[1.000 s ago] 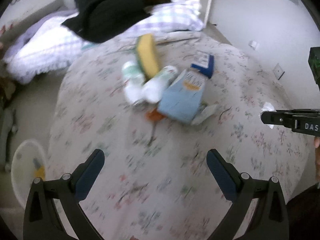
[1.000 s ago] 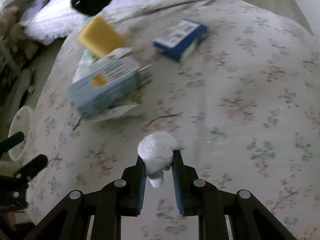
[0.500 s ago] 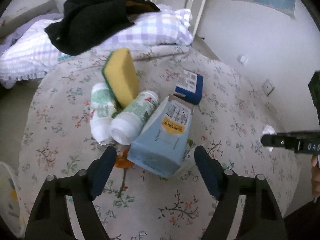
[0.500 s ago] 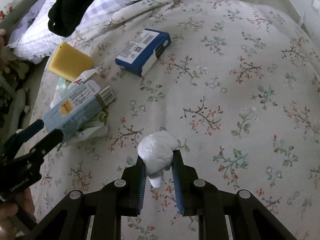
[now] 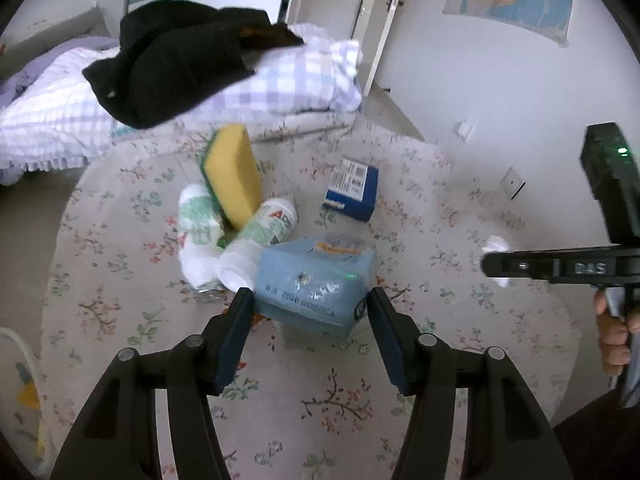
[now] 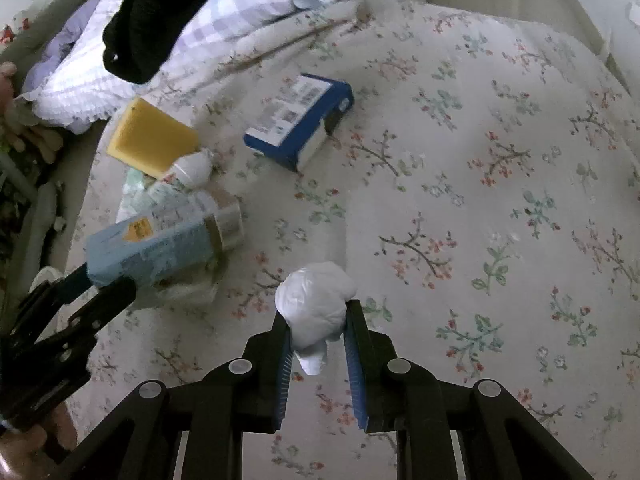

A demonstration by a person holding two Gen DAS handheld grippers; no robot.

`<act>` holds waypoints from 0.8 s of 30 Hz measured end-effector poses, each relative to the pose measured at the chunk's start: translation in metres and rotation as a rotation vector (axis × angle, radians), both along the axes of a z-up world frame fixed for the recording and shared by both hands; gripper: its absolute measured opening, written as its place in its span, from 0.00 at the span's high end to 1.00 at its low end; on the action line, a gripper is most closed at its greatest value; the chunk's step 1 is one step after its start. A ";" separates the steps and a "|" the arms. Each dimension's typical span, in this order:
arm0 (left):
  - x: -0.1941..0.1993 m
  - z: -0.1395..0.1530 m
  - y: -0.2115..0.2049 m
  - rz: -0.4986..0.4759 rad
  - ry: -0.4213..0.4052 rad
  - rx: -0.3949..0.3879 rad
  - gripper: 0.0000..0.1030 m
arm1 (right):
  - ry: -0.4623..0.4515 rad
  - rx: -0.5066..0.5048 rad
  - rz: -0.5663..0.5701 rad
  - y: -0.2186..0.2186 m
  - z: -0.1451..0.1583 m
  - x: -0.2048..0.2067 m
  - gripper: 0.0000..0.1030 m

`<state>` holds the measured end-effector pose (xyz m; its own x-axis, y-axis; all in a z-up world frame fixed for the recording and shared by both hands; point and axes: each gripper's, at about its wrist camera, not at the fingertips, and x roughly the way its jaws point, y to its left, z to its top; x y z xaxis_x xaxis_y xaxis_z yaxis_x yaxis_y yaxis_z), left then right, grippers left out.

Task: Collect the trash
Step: 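Grasp the light blue milk carton with the left tool while the right tool holds the tissue, then drop the carton into the wastebasket with the left tool while the right tool drops the tissue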

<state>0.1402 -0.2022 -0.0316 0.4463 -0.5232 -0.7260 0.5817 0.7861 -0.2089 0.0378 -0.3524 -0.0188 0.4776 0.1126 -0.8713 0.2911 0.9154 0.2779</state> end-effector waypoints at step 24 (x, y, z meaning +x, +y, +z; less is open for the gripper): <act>-0.025 0.049 0.205 0.299 -0.035 -0.074 0.43 | -0.072 0.008 0.148 0.127 0.026 0.045 0.79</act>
<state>0.1157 0.0031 0.0177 0.6125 -0.4161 -0.6721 0.3351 0.9067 -0.2560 0.0832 -0.2250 0.0070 0.5164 0.1931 -0.8343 0.1321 0.9446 0.3004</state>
